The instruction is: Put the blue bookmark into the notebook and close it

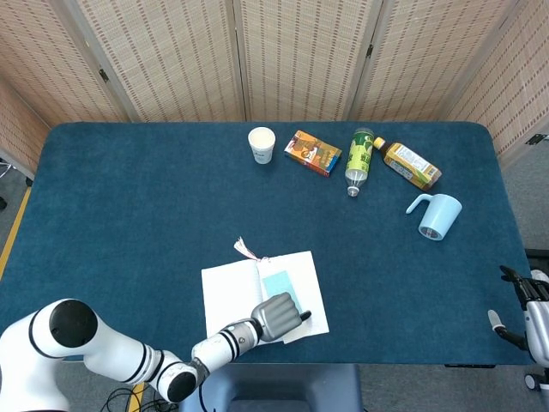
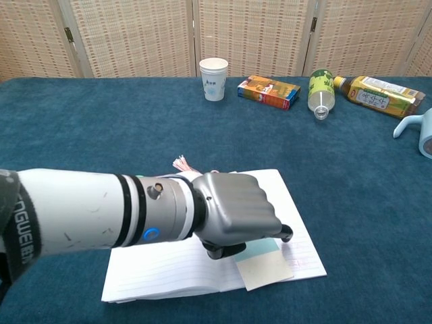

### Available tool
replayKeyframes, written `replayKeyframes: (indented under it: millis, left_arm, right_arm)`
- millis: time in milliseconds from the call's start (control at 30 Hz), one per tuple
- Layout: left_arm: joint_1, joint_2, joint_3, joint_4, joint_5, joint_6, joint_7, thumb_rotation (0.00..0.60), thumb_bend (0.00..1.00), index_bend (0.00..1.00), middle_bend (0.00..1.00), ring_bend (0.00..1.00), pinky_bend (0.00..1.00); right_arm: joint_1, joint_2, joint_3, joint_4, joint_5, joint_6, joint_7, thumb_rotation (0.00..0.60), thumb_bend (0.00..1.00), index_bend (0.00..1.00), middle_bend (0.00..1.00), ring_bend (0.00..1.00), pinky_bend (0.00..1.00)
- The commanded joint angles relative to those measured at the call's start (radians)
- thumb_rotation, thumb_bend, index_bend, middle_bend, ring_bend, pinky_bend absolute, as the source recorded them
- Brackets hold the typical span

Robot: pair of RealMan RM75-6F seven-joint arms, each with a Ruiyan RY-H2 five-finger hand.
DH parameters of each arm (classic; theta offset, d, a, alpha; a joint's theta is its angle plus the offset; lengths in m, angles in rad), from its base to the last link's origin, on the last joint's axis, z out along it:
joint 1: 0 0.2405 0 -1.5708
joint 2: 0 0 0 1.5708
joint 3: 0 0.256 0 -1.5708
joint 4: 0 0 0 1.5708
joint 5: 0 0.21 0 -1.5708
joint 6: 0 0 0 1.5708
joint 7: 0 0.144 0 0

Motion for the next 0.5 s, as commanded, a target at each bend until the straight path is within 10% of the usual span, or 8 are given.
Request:
replayKeyframes:
  millis: [33, 500]
  left_arm:
    - [-0.013, -0.010, 0.007, 0.007, -0.013, 0.018, 0.011, 0.600, 0.64, 0.15, 0.88, 0.86, 0.97]
    - [-0.038, -0.010, 0.036, -0.017, -0.036, 0.058, 0.018, 0.600, 0.64, 0.22, 0.88, 0.86, 0.97]
  right_arm:
    - [0.000, -0.001, 0.000, 0.002, 0.001, -0.001, 0.002, 0.600, 0.25, 0.17, 0.29, 0.27, 0.23]
    - [-0.002, -0.006, 0.000, 0.016, 0.003, -0.003, 0.016, 0.600, 0.25, 0.17, 0.29, 0.27, 0.23]
